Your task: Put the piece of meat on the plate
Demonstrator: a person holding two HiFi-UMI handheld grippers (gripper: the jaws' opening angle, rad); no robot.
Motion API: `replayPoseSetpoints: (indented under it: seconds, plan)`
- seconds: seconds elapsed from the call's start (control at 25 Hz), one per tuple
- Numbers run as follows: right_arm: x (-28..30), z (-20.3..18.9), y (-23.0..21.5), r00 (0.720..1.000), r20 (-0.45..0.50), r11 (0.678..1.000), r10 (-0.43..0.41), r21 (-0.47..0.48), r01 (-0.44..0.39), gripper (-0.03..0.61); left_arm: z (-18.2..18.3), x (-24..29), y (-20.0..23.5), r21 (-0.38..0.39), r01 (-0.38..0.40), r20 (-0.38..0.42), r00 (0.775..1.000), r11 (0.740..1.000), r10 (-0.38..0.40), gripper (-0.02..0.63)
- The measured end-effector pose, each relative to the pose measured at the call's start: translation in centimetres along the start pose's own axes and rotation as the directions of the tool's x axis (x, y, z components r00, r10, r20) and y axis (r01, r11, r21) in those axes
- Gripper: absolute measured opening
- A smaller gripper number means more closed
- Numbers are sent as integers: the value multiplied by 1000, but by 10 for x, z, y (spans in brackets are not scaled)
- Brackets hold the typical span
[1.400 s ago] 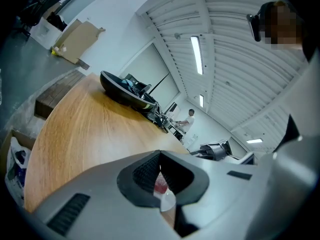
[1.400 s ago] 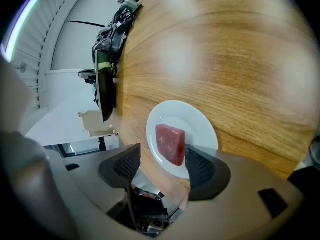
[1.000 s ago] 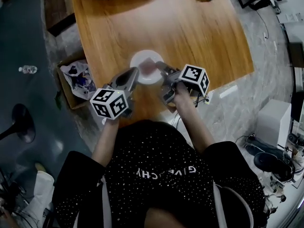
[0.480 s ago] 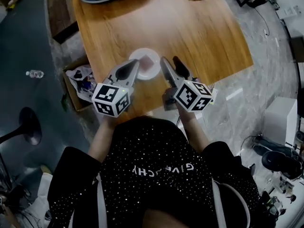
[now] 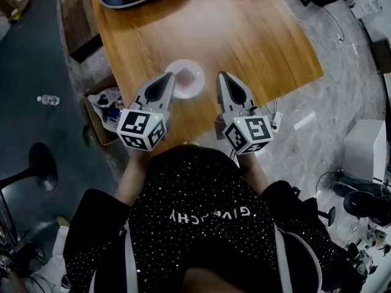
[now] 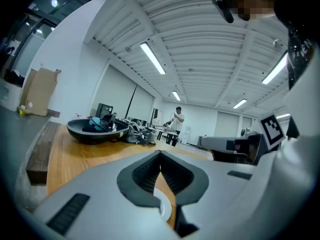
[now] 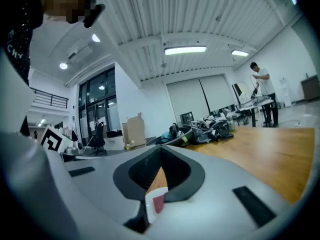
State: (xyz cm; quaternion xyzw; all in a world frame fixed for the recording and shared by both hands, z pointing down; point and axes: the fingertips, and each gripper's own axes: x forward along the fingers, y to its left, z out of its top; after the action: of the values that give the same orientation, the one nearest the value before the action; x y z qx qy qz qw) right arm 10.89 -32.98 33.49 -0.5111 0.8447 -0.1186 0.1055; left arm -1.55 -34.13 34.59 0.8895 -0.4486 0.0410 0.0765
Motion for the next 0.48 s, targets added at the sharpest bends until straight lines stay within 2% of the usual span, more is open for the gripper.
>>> replayPoseSetpoints:
  seconds: [0.16, 0.28, 0.48]
  plan:
    - [-5, 6, 14, 999, 27, 999, 47, -24, -46, 101, 10, -8, -11, 25, 8, 46, 999, 1000, -9, 9]
    - [-3, 1, 23, 999, 3, 994, 51, -96, -50, 101, 12, -10, -18, 16, 24, 62, 998, 1000, -25, 9]
    - [2, -4, 34, 998, -18, 990, 57, -127, -58, 101, 12, -15, -23, 24, 37, 69, 997, 999, -39, 9]
